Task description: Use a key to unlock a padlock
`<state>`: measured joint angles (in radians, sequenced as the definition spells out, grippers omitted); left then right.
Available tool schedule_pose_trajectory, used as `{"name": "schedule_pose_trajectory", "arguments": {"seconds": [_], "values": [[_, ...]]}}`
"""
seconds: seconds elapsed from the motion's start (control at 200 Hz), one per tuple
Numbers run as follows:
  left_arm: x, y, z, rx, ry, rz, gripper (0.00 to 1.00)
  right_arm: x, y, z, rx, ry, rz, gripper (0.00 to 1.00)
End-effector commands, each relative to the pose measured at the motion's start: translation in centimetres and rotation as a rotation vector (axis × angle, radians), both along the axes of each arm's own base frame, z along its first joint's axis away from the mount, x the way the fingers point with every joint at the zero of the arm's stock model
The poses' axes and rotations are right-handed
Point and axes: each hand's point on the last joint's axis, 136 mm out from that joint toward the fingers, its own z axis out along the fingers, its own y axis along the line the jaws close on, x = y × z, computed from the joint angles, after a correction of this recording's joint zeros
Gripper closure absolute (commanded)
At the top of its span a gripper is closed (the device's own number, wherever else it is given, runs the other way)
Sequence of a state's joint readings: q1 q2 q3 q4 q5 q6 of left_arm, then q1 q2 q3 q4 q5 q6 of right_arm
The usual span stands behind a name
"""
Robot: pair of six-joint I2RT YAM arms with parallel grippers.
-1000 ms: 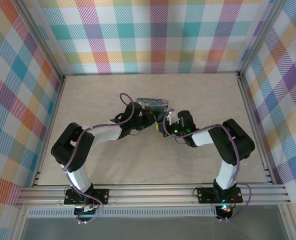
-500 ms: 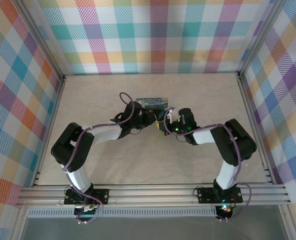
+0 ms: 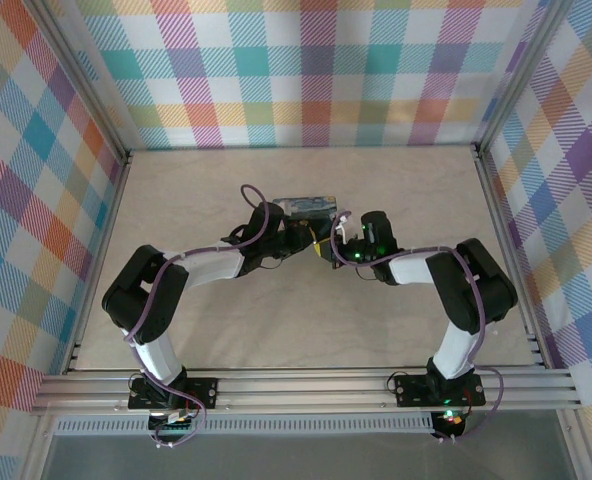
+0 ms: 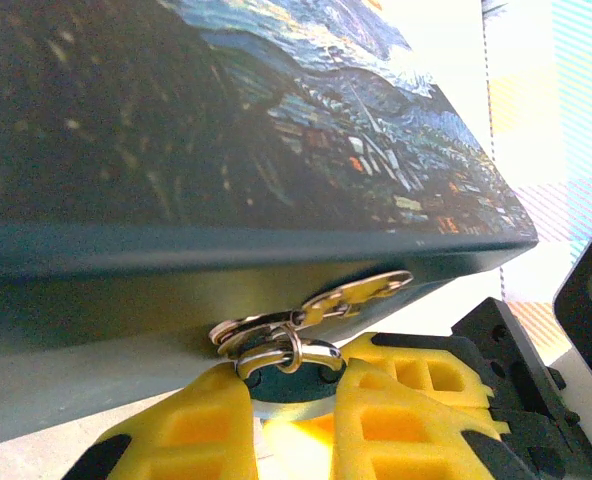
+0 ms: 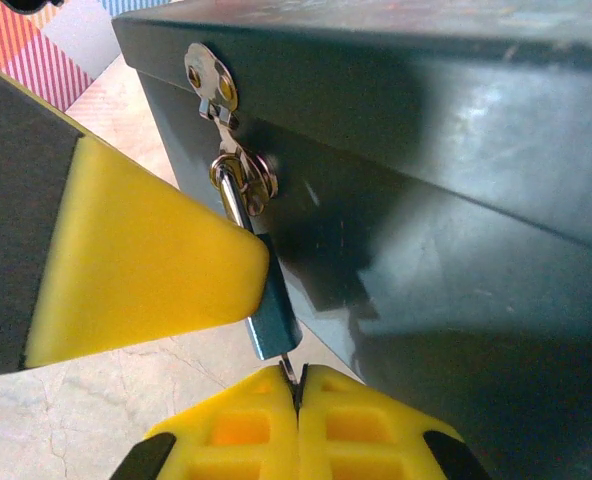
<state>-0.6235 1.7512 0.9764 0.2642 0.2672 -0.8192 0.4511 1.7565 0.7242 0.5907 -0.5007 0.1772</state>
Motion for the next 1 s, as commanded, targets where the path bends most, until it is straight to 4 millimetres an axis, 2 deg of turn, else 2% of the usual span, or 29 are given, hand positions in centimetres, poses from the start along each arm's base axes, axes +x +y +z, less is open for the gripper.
{"name": "schedule_pose_trajectory", "arguments": {"seconds": [0.0,0.18,0.5,0.77,1.0], "values": [[-2.3,-2.4,0.1,-0.038,0.035,-0.123,0.83,1.7,1.3,6.0,0.104,-0.163,0.033,0.98],[-2.2,-2.4,-0.1,-0.033,0.036,-0.12,0.83,2.0,1.2,5.6,0.121,-0.14,0.005,0.98],[-1.9,-2.5,-1.9,-0.028,0.062,-0.103,0.81,1.3,0.1,1.7,0.078,-0.024,-0.055,0.99],[-2.0,-2.1,-2.6,-0.015,0.072,-0.082,0.68,0.3,-1.0,-1.9,0.03,0.09,-0.106,0.99],[-2.5,-1.0,-1.9,0.009,0.074,-0.066,0.55,-0.4,-1.3,-3.3,0.011,0.136,-0.115,0.99]]}}
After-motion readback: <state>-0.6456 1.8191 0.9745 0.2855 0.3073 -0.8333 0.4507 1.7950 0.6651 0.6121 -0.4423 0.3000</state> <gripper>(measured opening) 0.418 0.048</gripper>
